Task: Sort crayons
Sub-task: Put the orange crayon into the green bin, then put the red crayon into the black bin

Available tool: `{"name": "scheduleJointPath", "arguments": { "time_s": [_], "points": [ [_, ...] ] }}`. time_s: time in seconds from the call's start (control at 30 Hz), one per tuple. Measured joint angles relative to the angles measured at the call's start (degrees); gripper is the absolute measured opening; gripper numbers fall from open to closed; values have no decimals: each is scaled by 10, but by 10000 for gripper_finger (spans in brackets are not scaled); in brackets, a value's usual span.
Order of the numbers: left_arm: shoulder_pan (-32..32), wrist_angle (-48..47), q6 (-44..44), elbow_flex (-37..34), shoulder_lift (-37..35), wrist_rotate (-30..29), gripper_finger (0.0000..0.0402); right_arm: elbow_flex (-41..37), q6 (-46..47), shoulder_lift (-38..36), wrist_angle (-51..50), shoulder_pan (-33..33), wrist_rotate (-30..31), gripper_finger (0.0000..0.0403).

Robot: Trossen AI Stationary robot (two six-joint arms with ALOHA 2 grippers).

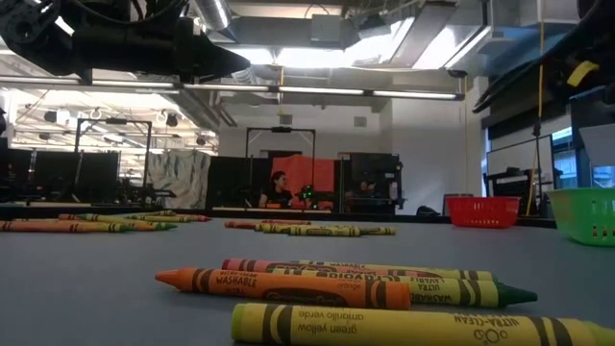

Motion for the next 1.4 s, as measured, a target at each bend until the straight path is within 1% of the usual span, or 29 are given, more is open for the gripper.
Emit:
{"name": "scheduleJointPath", "arguments": {
  "time_s": [0.1,0.17,0.23,0.3,0.37,0.47,0.53,0.57,0.67,0.8,0.87,1.0,1.2,1.3,1.4],
  "points": [
    [0,0,0,0,0,0,128,14,-14,0,-10,-3,-9,99],
    [0,0,0,0,0,0,127,31,-32,0,-17,-16,-10,130],
    [0,0,0,0,0,0,127,51,-55,0,-17,-34,4,159],
    [0,0,0,0,0,0,127,70,-92,0,-8,-54,45,184],
    [0,0,0,0,0,0,127,84,-142,0,21,-73,98,204],
    [0,0,0,0,0,0,127,87,-242,0,83,-100,166,221],
    [0,0,0,0,0,0,127,79,-312,0,152,-117,200,226],
    [0,0,0,0,0,0,128,73,-346,0,185,-128,204,226],
    [0,-4,0,0,0,0,128,51,-443,0,311,-169,201,223],
    [0,-4,0,0,0,0,127,21,-530,5,447,-226,189,213],
    [0,-4,0,0,0,0,128,9,-568,13,498,-252,180,208],
    [0,-4,0,0,0,0,127,2,-618,56,580,-296,148,199],
    [0,-5,0,0,0,1,128,3,-678,155,723,-336,78,189],
    [0,-5,0,0,0,1,127,7,-690,201,781,-353,74,186],
    [0,-5,0,0,0,1,128,23,-691,242,812,-371,75,186]
  ]
}}
